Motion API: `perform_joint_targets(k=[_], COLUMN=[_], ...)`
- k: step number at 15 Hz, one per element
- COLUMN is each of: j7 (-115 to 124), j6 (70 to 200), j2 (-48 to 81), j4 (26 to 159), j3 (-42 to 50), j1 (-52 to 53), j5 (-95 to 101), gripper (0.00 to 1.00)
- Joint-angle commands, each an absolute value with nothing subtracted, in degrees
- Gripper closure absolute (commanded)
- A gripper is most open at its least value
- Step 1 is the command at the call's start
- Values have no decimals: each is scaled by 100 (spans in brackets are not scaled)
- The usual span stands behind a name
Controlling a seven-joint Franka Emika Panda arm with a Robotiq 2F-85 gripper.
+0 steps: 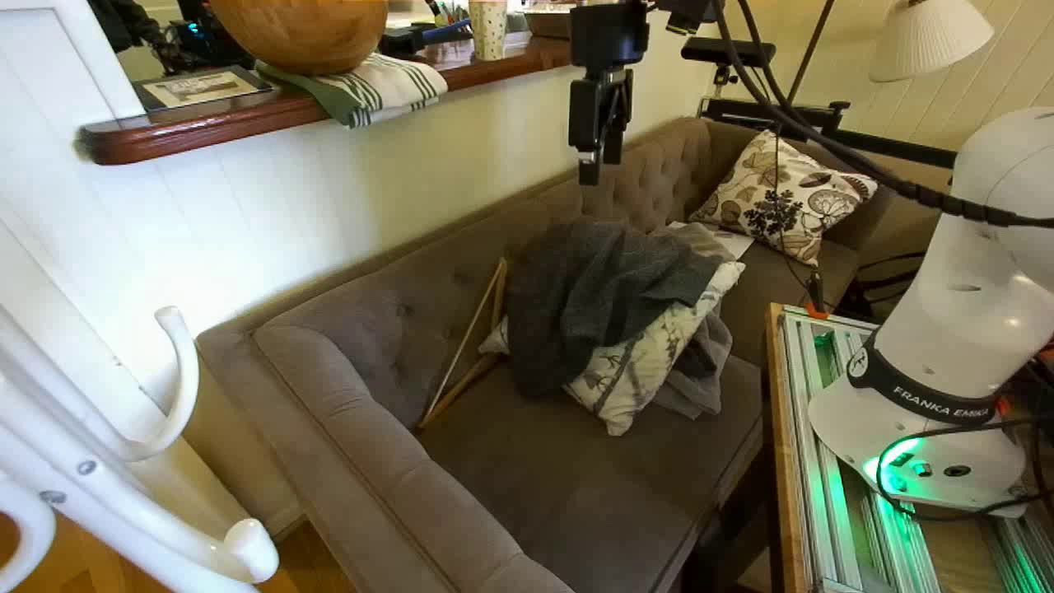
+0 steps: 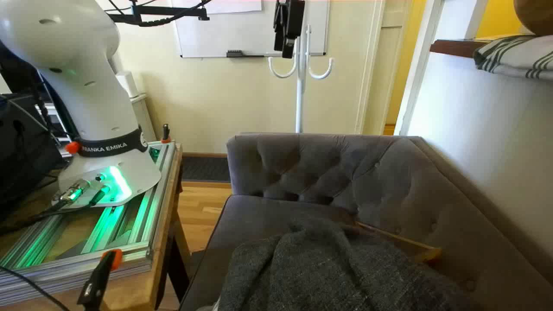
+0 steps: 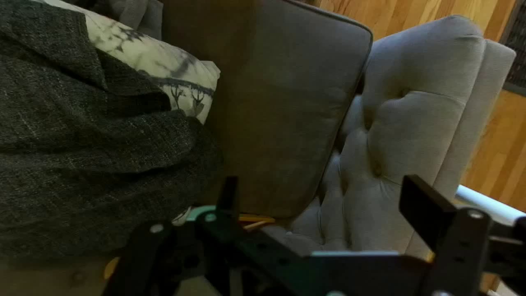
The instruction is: Put the left pillow upright
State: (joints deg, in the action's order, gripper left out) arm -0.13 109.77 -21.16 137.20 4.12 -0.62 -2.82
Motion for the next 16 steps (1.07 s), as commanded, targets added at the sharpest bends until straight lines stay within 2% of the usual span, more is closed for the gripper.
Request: perform_joint_targets(k=[1, 9, 16], j7=[-32, 918, 1756], j6=[10965, 11091, 12371], j2=[-2113, -1653, -850], j4=[13711, 13618, 14001], j3=[357, 482, 1037], j1=[-124, -509, -1351], j5=[-302, -287, -209], gripper=[0, 0, 0])
